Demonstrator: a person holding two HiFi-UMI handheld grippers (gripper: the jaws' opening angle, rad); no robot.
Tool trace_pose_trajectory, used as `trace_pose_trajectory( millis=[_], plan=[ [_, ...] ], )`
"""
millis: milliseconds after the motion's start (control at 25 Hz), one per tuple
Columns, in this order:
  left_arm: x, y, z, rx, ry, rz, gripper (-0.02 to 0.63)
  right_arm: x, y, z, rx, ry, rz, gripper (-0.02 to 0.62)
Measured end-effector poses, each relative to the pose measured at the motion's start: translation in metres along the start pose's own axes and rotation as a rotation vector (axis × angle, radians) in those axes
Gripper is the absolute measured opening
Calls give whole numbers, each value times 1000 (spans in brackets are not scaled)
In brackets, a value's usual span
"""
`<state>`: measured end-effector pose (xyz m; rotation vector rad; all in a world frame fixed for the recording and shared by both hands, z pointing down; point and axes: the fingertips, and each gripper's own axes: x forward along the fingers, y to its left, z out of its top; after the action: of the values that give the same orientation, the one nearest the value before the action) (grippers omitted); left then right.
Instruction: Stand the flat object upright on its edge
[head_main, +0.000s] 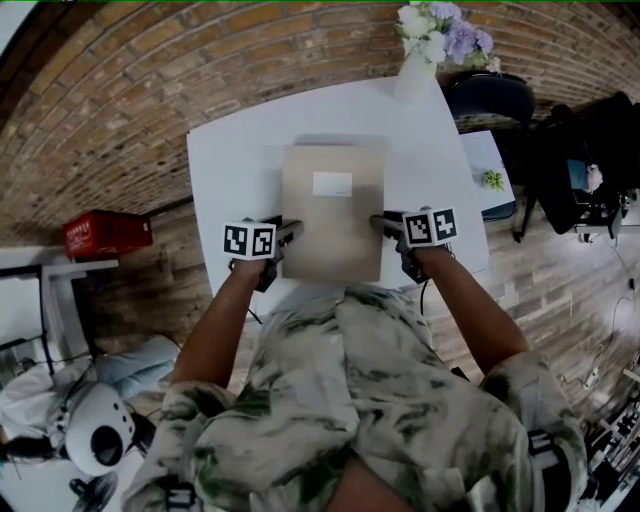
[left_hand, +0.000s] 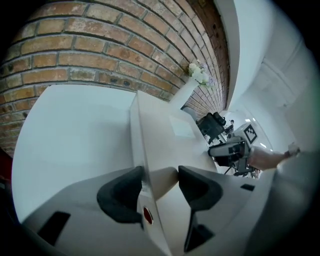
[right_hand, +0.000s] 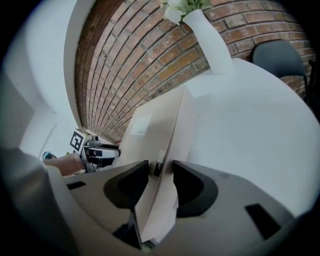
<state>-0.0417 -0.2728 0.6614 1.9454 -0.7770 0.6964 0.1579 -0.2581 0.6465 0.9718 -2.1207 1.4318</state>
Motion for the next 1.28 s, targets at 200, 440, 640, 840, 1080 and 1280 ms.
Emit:
trace_pose_trajectory(
  millis=[200,440,640,840,1080,1280],
  plan=[
    [-12,-15,13,22,-52,17,242,-18,9,16,-53,-34,10,170],
    [-27,-29,38,49,-127,39,243,-39,23,49,-167,-78,4,167],
    [-38,-34,59,76,-175,77,242,-47,33,76,-281,-106,-3,166],
    [-50,-36,88,117,-231,118,241,-50,39,105,-348,-140,36,164],
    [-58,-34,124,186,-276,191,236,-49,43,143,-479,-178,10,163],
    [-59,-31,154,205,-313,216,233,-48,42,175,-537,-207,5,161]
  ],
)
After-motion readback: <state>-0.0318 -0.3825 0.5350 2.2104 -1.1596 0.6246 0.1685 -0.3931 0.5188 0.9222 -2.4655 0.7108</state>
